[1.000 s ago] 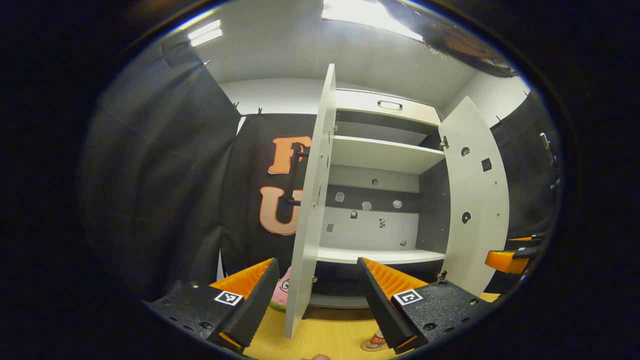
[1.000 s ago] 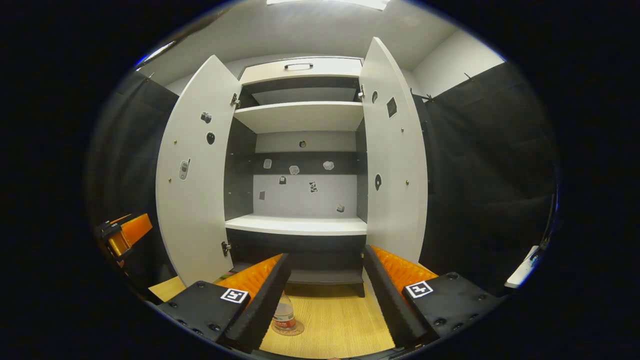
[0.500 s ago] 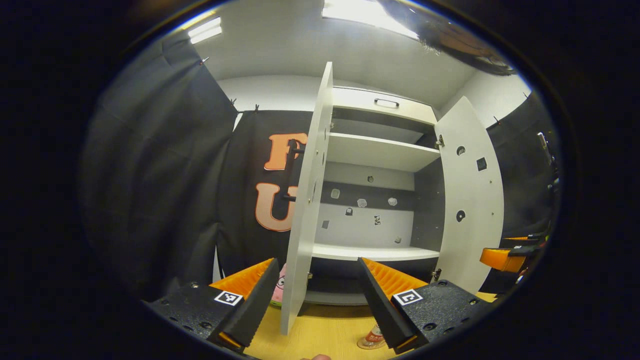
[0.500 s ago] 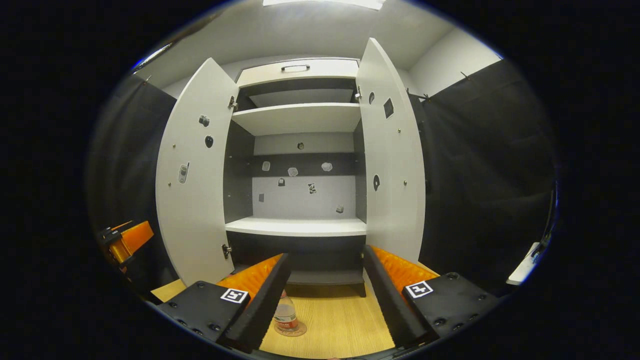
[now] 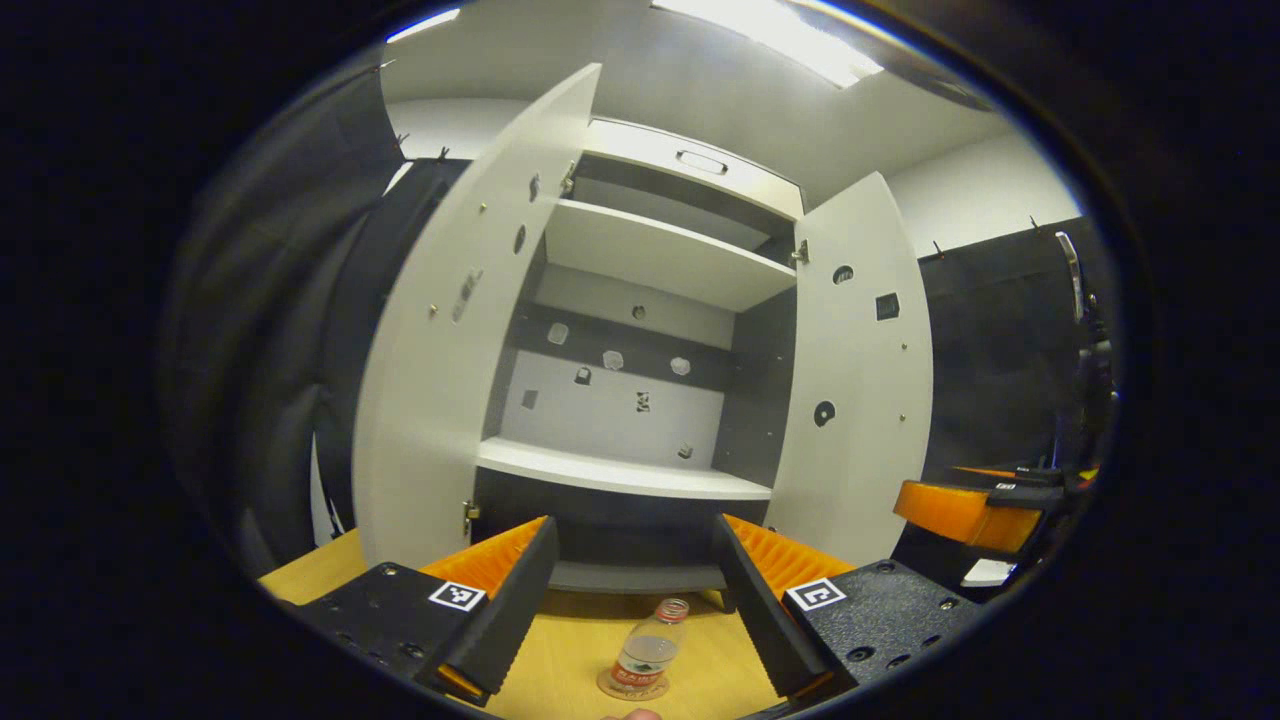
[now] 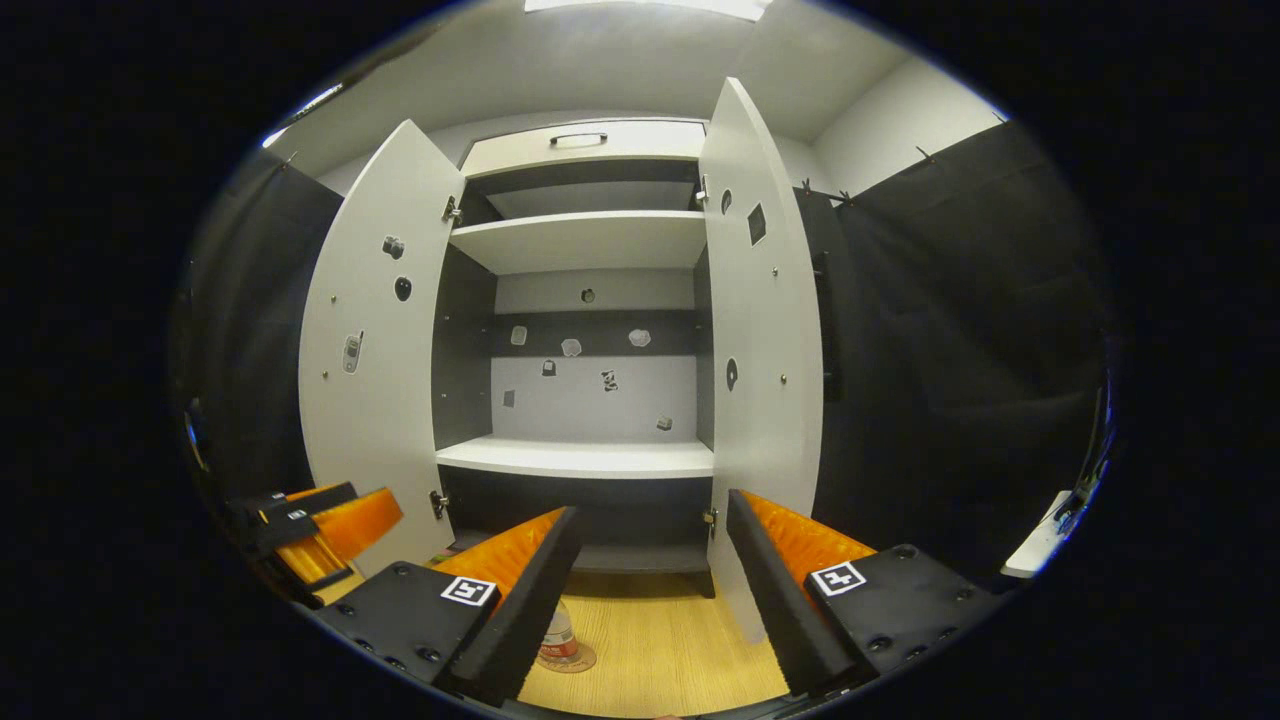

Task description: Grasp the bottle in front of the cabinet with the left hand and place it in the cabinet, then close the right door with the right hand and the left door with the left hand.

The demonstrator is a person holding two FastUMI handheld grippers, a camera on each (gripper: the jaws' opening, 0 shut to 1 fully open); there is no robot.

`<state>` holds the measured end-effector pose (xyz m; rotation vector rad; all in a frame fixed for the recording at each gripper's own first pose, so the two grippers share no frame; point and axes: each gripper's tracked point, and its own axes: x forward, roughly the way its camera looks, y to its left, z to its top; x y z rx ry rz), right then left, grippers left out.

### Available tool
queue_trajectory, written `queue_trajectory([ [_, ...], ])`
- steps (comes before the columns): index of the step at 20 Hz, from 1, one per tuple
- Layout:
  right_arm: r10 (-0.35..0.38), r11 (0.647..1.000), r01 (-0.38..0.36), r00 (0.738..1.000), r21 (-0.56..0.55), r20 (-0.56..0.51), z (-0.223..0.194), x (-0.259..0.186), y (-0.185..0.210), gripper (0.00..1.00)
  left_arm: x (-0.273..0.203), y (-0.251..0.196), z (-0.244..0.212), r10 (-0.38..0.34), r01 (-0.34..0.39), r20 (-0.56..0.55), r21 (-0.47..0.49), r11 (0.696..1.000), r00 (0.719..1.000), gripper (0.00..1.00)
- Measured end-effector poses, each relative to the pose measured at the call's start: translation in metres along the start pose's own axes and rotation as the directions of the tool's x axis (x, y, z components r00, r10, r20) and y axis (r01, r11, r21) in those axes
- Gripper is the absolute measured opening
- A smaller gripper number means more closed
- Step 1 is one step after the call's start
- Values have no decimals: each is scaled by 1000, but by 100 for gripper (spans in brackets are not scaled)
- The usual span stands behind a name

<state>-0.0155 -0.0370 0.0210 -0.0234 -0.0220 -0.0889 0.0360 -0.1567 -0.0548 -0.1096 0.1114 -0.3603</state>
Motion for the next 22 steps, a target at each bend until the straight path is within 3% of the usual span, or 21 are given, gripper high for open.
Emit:
queue_trajectory([
  [6, 5, 998, -4, 1000, -58, 15, 11, -9, -31, 98, 54, -35, -104, -30, 39, -132, 69, 997, 991, 94],
  [10, 62, 995, -63, 998, -73, -4, 7, -8, -32, 98, 71, -13, -175, 81, -57, -182, 129, 990, 980, 94],
  [14, 97, 995, -98, 995, -35, -18, 4, -1, -35, 98, 69, -3, -231, 114, -73, -260, 159, 984, 959, 95],
  [18, 105, 993, -106, 994, -43, -29, 3, 4, -46, 98, 62, -7, -257, 111, -72, -287, 145, 987, 951, 95],
  [22, 117, 992, -119, 992, -46, -48, -4, 5, -50, 98, 64, 3, -282, 153, -124, -298, 113, 986, 942, 95],
])
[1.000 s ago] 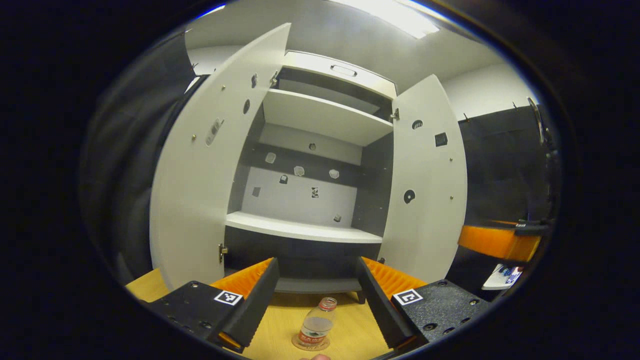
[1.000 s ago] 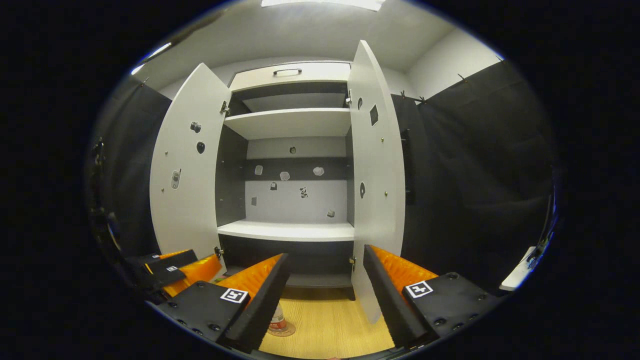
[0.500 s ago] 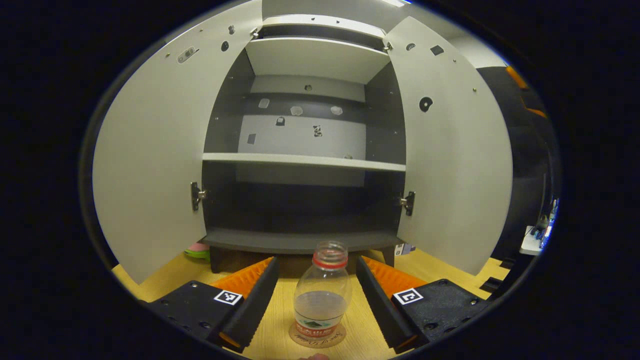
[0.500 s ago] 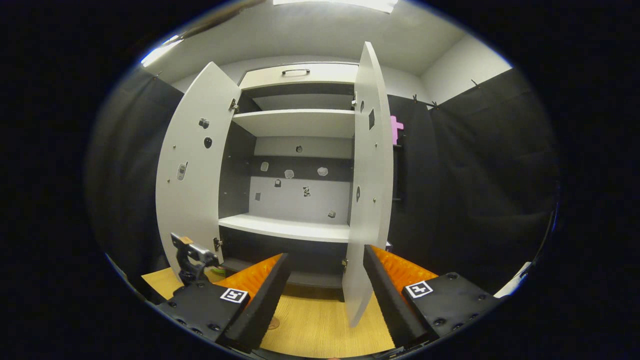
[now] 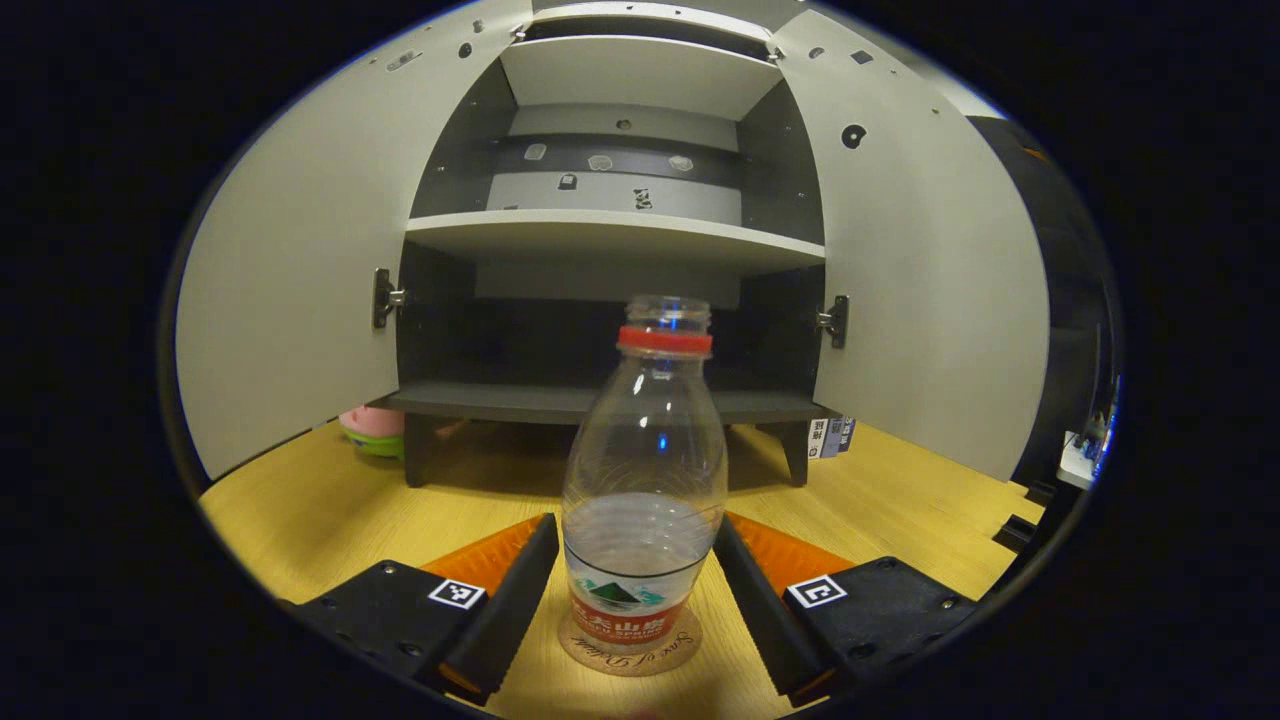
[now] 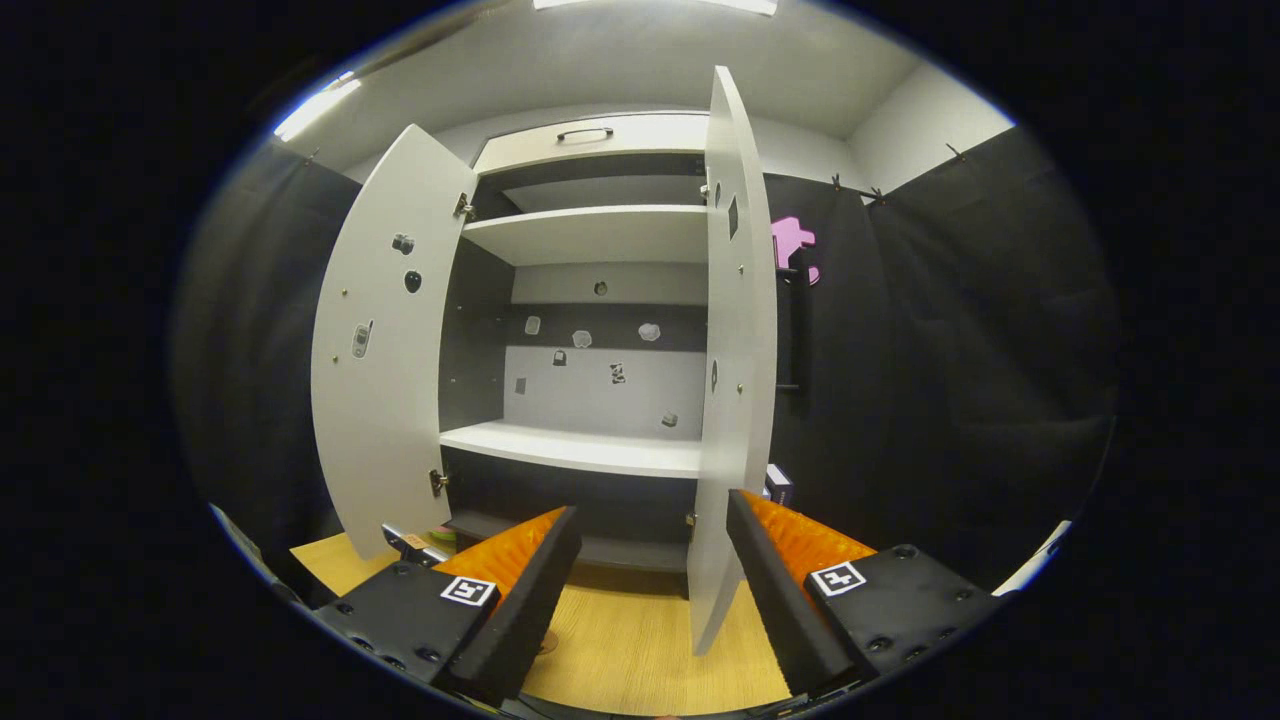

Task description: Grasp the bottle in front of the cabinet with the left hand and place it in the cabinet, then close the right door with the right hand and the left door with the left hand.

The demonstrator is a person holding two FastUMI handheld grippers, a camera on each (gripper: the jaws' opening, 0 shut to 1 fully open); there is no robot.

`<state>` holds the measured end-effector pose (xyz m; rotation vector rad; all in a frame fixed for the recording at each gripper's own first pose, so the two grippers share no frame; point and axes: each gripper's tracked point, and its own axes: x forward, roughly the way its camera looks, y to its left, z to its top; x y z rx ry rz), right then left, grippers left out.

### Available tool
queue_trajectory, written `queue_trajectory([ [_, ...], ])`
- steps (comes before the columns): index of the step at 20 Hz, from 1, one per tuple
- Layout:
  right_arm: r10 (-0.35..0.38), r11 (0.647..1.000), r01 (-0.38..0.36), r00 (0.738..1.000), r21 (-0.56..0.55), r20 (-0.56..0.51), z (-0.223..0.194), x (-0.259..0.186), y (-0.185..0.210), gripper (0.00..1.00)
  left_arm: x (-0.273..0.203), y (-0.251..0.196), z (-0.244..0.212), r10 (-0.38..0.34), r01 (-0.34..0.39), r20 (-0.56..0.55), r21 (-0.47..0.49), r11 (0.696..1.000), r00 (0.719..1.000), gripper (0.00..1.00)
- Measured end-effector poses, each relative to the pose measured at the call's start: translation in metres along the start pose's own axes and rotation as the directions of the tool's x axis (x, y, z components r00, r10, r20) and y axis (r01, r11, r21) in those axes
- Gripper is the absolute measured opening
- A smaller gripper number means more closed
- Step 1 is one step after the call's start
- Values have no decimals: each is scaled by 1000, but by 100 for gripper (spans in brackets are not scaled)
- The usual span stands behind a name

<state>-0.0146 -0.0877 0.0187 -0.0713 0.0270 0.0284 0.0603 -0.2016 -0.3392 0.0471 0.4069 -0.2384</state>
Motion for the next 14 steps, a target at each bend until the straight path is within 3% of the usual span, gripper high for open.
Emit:
queue_trajectory([
  [3, 10, 1000, -10, 1000, 15, -13, -5, 1, -3, 98, 5, 5, -5, 11, -11, -14, -36, 999, 1000, 93],
  [4, 11, 1000, -11, 1000, 19, -13, -5, 0, -4, 98, 4, 6, -5, 7, -8, -23, -15, 1000, 1000, 81],
  [6, 14, 1000, -13, 1000, 25, -15, -6, 1, -6, 98, -2, -4, -7, -45, 46, -64, 20, 999, 997, 71],
  [10, 17, 999, -16, 1000, 33, -23, -10, 3, -11, 98, -24, -7, 15, -65, 66, -71, 6, 998, 995, 69],
  [14, 33, 998, -32, 999, 52, -27, -14, 6, -10, 98, -64, 5, 76, -52, 53, 12, -40, 998, 999, 70],
])
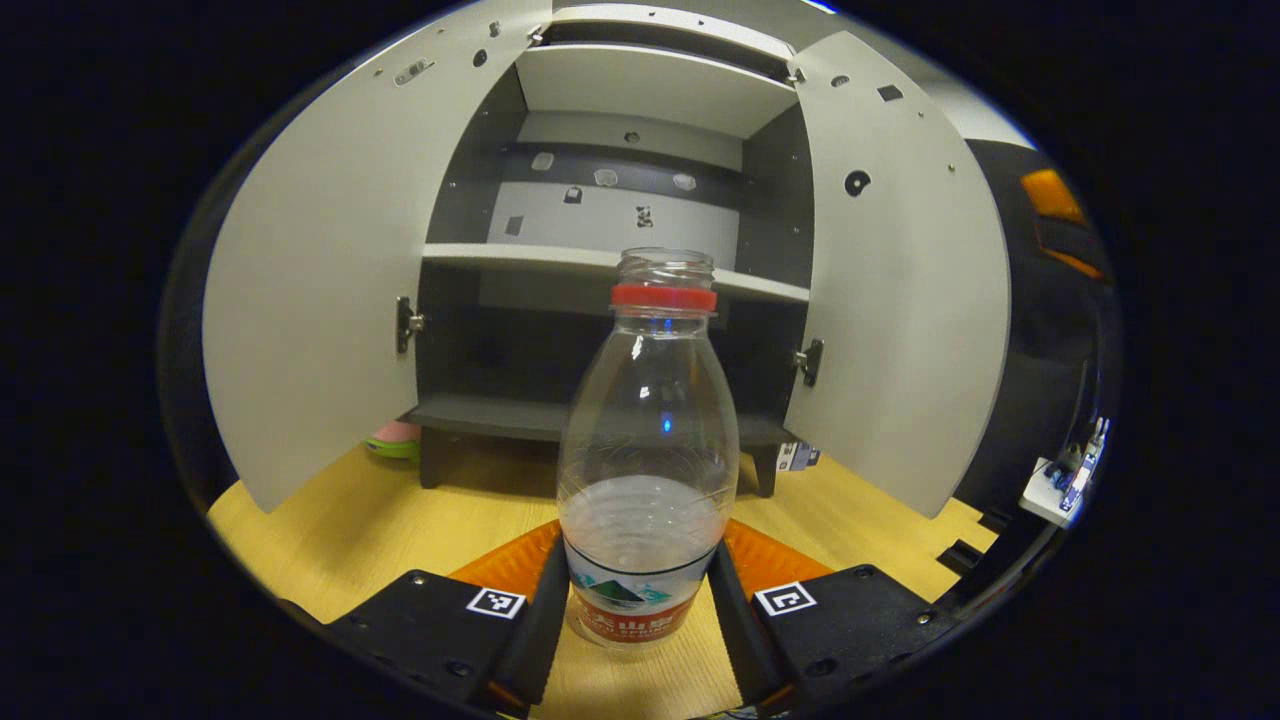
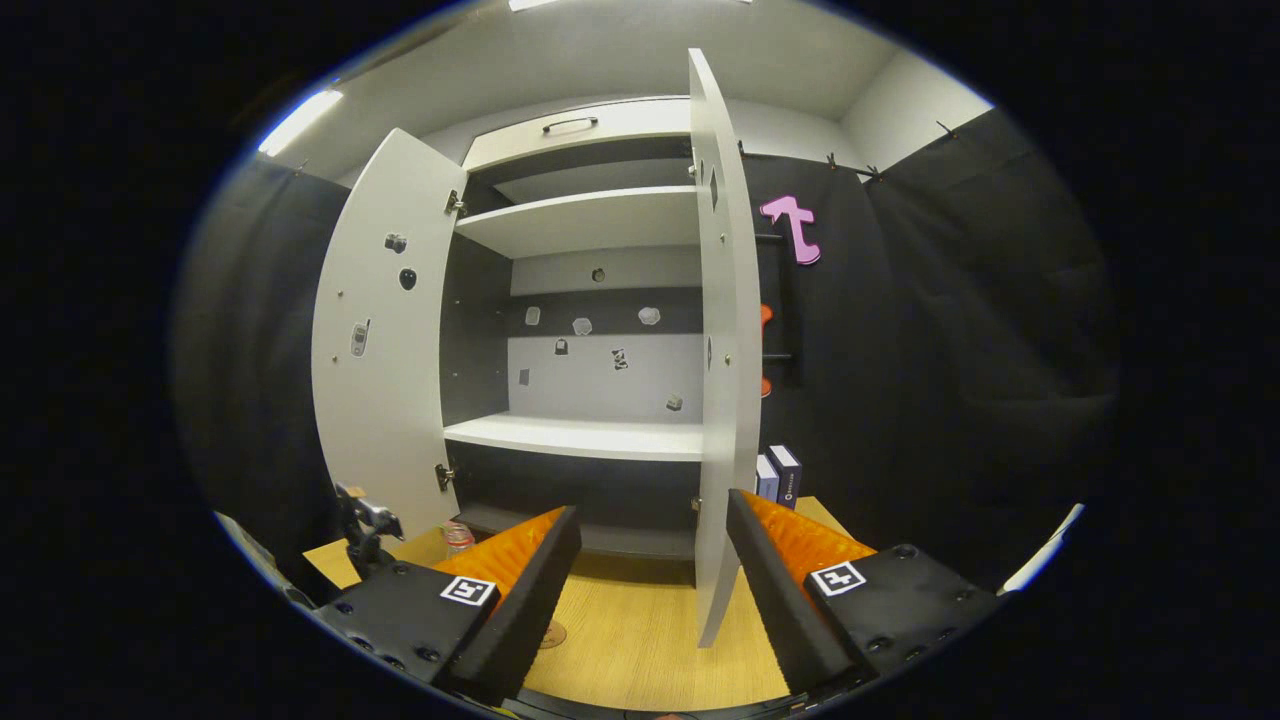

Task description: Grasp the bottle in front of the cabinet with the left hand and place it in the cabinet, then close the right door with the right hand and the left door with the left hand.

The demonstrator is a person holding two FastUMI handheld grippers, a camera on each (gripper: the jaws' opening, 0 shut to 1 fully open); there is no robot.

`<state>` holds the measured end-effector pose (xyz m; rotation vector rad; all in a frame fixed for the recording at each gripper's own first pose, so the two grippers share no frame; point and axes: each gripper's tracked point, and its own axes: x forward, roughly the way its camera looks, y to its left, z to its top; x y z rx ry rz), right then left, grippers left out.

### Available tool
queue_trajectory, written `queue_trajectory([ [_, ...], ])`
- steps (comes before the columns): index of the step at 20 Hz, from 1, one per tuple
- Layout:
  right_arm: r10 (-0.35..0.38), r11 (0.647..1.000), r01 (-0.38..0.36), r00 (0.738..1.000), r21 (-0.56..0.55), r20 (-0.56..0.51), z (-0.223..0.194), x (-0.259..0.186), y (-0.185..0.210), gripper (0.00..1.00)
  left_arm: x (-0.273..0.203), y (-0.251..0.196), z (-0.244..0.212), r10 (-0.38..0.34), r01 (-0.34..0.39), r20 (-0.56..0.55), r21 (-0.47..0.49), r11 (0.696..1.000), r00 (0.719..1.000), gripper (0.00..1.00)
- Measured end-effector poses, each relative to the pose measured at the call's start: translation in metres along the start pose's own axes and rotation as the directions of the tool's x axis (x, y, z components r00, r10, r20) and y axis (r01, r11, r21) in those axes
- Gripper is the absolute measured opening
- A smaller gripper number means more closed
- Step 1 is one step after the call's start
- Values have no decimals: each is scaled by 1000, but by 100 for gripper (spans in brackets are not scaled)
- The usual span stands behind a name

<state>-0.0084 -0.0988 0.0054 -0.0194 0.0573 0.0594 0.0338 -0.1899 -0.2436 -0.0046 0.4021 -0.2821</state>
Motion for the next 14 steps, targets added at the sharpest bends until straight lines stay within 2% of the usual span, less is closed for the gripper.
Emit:
queue_trajectory([
  [6, 34, 999, -34, 999, 29, 2, -6, 9, 4, 98, -37, 21, 158, 21, -13, 190, -42, 999, 981, 69],
  [9, 56, 997, -56, 998, 49, 13, -5, 10, 8, 98, -31, 15, 233, -28, 50, 256, -83, 995, 966, 69],
  [12, 42, 998, -43, 999, 50, 24, -4, 5, 3, 98, -19, 13, 307, -50, 67, 347, -39, 997, 937, 69],
  [14, 16, 999, -18, 999, 50, 32, -4, -1, -4, 98, -2, 7, 338, -76, 93, 361, -30, 995, 929, 69],
])
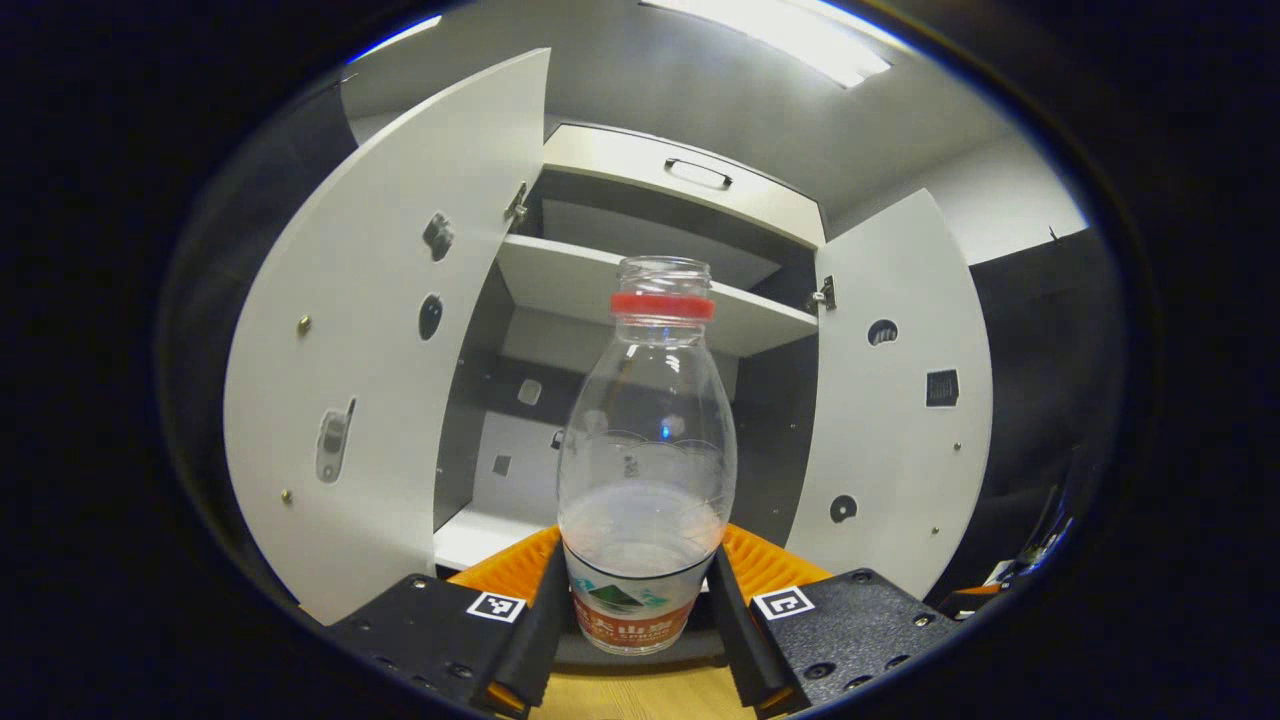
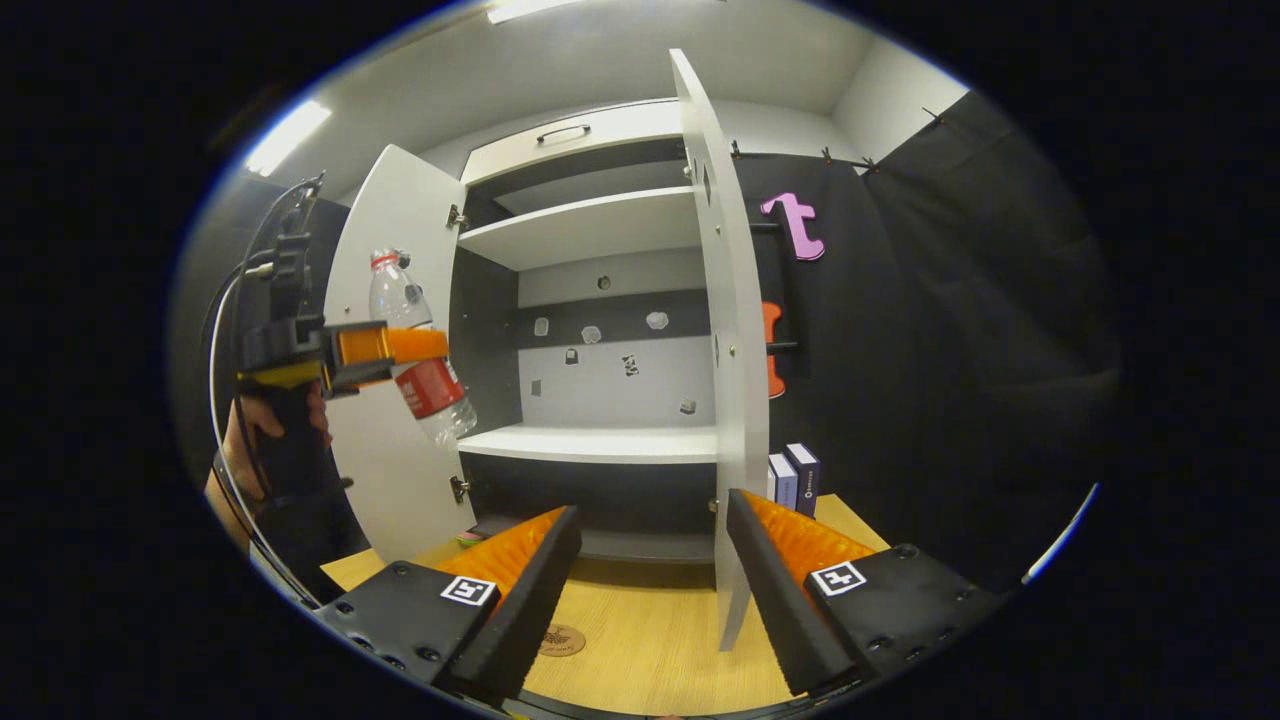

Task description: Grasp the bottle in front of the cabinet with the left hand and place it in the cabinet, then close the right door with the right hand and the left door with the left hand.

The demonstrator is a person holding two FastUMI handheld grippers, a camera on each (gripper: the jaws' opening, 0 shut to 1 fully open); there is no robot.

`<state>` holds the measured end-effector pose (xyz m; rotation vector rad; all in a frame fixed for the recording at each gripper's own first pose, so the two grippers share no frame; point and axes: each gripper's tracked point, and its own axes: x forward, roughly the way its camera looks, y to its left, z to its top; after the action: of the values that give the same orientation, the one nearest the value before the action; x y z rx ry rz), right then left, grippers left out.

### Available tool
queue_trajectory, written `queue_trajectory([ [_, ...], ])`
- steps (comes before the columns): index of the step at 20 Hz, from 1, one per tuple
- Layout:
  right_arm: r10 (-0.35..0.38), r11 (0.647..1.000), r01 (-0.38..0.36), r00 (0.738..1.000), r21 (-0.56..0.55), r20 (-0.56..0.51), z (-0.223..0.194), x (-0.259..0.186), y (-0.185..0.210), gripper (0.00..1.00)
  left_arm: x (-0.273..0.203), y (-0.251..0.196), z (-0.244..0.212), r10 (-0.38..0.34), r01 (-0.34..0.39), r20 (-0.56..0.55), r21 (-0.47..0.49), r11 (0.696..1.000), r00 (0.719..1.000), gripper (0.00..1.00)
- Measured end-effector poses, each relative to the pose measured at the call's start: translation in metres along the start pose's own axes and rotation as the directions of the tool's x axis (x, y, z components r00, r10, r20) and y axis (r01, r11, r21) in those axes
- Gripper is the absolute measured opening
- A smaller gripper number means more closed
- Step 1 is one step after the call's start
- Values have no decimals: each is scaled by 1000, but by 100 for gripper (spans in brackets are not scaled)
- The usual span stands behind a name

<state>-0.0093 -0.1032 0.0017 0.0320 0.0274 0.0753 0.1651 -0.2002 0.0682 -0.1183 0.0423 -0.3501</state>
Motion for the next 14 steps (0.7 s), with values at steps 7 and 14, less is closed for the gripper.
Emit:
queue_trajectory([
  [7, -167, 986, 167, 986, 1, -12, -6, -22, -61, 98, 139, 6, -13, -11, 10, -115, -8, 1000, 993, 69],
  [14, -321, 946, 322, 947, 30, -8, -1, -38, -114, 98, 233, 16, -91, 43, -34, -265, 41, 999, 963, 70],
])
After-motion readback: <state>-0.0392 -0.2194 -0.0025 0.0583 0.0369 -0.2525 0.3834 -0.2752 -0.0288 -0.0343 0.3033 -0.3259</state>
